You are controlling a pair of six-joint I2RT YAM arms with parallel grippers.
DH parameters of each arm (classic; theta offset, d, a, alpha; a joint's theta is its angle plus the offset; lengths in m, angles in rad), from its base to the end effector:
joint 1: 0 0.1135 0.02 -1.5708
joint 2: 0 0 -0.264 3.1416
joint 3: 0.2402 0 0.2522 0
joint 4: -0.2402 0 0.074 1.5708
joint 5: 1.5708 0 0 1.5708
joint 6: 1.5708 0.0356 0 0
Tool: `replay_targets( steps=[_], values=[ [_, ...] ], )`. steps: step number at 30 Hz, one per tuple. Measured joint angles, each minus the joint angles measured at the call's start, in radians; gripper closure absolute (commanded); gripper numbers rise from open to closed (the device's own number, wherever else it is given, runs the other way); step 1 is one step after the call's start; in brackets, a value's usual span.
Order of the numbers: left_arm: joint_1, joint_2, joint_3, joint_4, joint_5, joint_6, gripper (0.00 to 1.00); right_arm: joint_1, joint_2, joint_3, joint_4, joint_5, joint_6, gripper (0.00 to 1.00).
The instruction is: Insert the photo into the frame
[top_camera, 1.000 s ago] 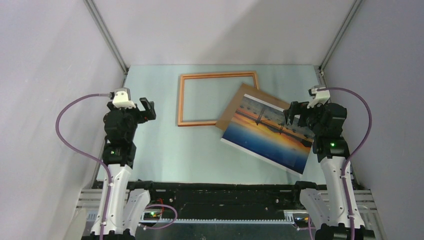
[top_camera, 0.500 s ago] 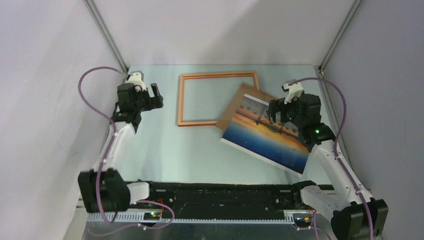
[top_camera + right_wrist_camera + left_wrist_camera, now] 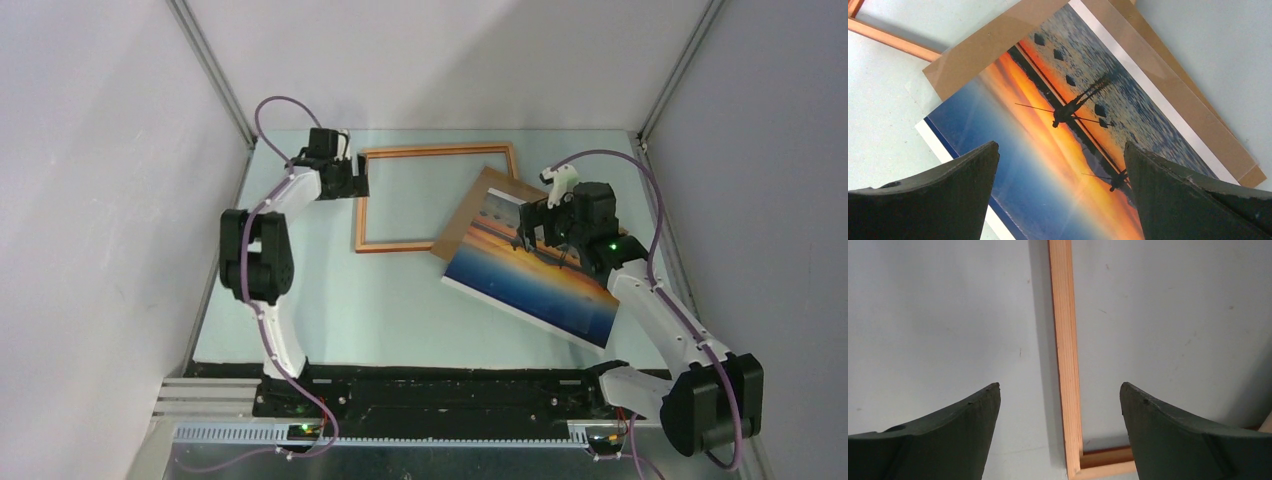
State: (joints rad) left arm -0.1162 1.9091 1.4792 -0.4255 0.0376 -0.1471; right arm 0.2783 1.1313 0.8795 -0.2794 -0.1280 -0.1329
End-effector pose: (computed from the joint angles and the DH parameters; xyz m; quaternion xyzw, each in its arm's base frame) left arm 0.4241 -0.0509 0.2323 -0.0079 0.9365 -0.0634 0.3447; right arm 0.2431 0.0742 0.2941 -0.2079 0.8414 0.0914 0.4903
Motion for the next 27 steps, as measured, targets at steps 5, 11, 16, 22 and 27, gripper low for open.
replay_targets(
  steps=[5,11,16,22,27],
  values=[
    [-0.003,0.15,0.126,-0.093,-0.002,-0.036,0.15,-0.042,-0.007,0.0,0.001,-0.039,0.001,0.0],
    [-0.027,0.215,0.191,-0.169,-0.04,-0.066,0.26,-0.088,-0.009,-0.001,0.0,-0.079,0.003,0.0],
    [-0.044,0.243,0.216,-0.189,-0.047,-0.094,0.29,-0.104,-0.009,-0.001,0.0,-0.108,0.006,0.0],
    [-0.049,0.278,0.216,-0.203,-0.058,-0.114,0.37,-0.113,-0.009,-0.002,-0.002,-0.129,0.008,0.0],
    [-0.052,0.28,0.216,-0.204,-0.061,-0.125,0.47,-0.118,-0.009,-0.002,-0.003,-0.139,0.008,0.0]
  ],
)
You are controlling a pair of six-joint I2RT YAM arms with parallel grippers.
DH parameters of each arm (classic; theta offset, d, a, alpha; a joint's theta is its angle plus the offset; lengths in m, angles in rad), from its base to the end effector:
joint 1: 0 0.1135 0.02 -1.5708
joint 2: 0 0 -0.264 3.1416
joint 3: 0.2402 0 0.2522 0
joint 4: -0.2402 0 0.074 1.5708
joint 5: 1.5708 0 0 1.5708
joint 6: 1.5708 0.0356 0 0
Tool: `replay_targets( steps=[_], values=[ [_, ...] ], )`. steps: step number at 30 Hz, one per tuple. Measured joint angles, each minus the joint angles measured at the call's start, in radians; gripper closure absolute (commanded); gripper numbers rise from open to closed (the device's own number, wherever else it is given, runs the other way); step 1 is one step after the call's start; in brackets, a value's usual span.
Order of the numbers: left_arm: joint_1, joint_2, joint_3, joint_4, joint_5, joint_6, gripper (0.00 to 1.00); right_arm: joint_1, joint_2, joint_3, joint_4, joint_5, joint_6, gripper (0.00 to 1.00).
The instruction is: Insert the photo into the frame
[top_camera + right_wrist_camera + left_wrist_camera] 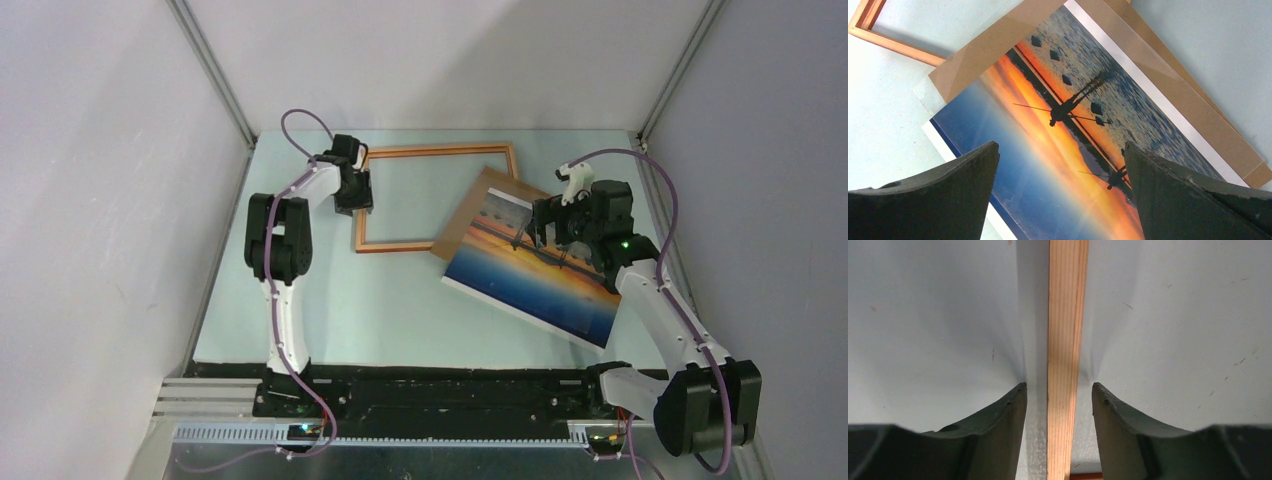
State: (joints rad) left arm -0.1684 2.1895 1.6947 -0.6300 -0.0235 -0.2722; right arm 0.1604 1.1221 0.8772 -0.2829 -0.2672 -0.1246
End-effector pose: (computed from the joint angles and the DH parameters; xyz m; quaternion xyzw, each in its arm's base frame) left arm 0.4580 -0.0770 0.1662 -0.0532 0.9737 -0.0371 0.2183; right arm 0.2465 0.0494 0.2956 -0.1877 0.8412 0.1243 0.4916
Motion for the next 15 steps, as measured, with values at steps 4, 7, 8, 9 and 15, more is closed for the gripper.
replay_targets(
  steps=[4,7,8,9,15],
  values=[
    [-0.001,0.0,0.0,-0.001,-0.002,-0.007,0.66,-0.008,0.0,0.0,-0.001,-0.004,0.0,0.0],
    [-0.001,0.0,-0.005,0.0,-0.001,-0.01,0.81,-0.012,0.0,0.0,-0.001,-0.005,0.0,0.0],
    [-0.001,0.0,-0.006,0.002,0.003,-0.015,0.87,-0.014,0.0,0.0,-0.002,-0.005,0.0,0.0],
    [0.0,-0.002,-0.008,0.003,0.003,-0.016,0.9,-0.014,0.0,0.0,-0.002,-0.006,0.0,0.0],
    [0.03,-0.026,-0.047,0.026,0.064,-0.042,1.0,-0.021,0.0,0.0,-0.004,-0.011,0.0,0.0]
  ],
)
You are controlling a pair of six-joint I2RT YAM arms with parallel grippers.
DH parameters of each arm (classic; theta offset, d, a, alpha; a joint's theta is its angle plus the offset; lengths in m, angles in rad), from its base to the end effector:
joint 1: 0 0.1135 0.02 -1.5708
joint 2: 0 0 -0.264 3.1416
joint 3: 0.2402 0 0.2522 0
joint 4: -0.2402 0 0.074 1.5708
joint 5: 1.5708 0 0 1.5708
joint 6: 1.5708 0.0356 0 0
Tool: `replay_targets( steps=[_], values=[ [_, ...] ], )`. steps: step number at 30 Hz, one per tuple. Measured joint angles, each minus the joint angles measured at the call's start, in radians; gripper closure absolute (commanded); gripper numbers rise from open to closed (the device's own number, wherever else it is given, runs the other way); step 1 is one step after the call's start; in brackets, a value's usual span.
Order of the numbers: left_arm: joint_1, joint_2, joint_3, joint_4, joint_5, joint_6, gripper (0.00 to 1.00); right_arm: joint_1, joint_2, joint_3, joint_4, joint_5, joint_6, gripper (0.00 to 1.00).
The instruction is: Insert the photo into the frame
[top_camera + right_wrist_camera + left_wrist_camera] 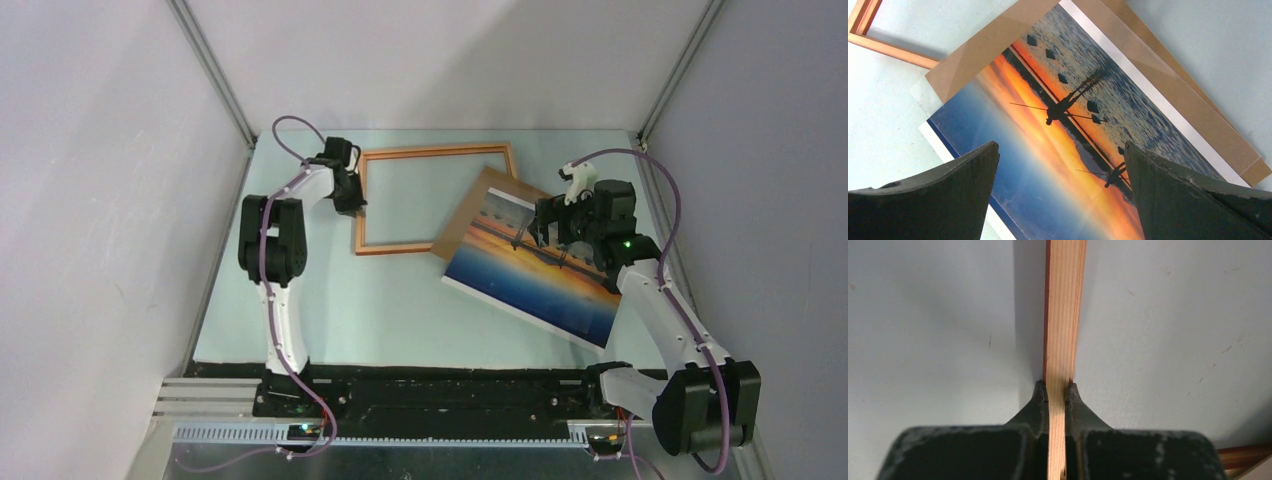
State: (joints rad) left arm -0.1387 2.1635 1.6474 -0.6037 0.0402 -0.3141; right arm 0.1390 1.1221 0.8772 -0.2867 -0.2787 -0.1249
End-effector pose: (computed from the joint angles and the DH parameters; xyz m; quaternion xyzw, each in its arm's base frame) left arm 0.4533 -0.0647 0.1652 -0.0809 0.9711 -0.0693 0.2134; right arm 0.2472 0.0445 0.2953 -0.1815 0.8431 0.1240 0.4909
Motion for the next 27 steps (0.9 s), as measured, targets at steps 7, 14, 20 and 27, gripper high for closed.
replay_targets(
  steps=[7,14,20,27],
  values=[
    [0.011,-0.057,-0.084,0.001,0.017,-0.026,1.0,-0.003,0.013,0.0,0.0,-0.004,-0.001,0.0],
    [0.05,-0.14,-0.203,0.018,0.015,-0.049,1.0,0.086,0.065,0.0,0.0,0.021,-0.018,0.0],
    [0.158,-0.188,-0.259,0.015,0.016,-0.04,1.0,0.216,0.12,0.0,0.0,0.05,-0.073,0.0],
    [0.215,-0.205,-0.291,0.032,0.015,-0.044,1.0,0.46,0.193,0.0,0.0,0.114,-0.172,0.0]
  ],
)
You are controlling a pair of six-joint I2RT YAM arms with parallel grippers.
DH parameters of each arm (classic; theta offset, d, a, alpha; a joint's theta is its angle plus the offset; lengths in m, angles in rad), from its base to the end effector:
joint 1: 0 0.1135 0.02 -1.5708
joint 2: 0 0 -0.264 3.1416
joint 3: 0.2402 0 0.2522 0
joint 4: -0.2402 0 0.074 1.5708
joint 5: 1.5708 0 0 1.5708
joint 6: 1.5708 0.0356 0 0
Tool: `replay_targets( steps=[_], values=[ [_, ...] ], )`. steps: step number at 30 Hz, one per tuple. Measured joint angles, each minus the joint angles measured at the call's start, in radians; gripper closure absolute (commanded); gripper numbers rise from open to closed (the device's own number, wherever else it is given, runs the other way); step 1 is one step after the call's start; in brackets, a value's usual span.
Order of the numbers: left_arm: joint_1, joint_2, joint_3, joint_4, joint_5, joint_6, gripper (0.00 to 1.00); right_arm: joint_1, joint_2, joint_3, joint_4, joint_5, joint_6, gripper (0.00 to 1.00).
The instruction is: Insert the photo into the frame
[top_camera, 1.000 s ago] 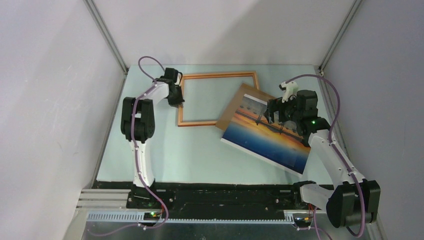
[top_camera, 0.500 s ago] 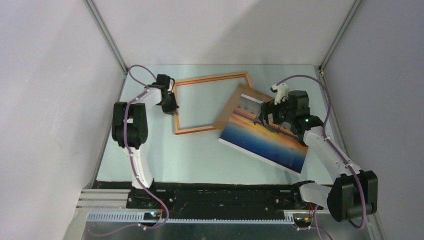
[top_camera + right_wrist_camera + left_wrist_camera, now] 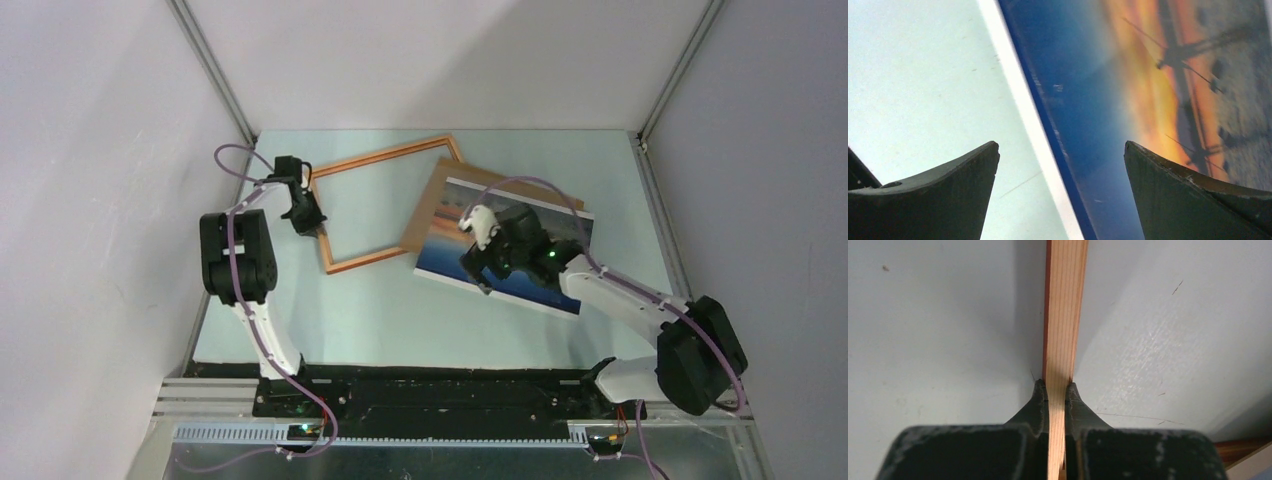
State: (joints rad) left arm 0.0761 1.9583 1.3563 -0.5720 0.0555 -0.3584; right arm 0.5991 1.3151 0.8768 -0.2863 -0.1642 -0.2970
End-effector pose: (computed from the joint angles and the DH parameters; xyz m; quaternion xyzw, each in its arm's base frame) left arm 0.3970 0.0283 0.1676 -0.2059 0.9581 -0.0547 0.1912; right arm 0.2298 0.1639 0.2470 -0.4240 0.8045 0.1355 0.3933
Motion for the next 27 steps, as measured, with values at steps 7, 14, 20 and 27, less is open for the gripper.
replay_targets(
  steps=[7,14,20,27],
  values=[
    [0.006,-0.025,-0.05,0.035,0.005,-0.008,1.0,0.235,0.117,0.0,0.039,0.128,-0.072,0.0],
    [0.01,-0.042,-0.074,0.047,0.014,-0.007,1.0,0.394,0.288,0.0,0.167,0.342,-0.146,0.0],
    [0.01,-0.051,-0.085,0.048,0.023,0.001,1.0,0.486,0.413,0.02,0.327,0.547,-0.216,0.05],
    [0.011,-0.06,-0.1,0.053,0.032,0.004,1.0,0.497,0.534,0.085,0.448,0.724,-0.283,0.14]
  ],
)
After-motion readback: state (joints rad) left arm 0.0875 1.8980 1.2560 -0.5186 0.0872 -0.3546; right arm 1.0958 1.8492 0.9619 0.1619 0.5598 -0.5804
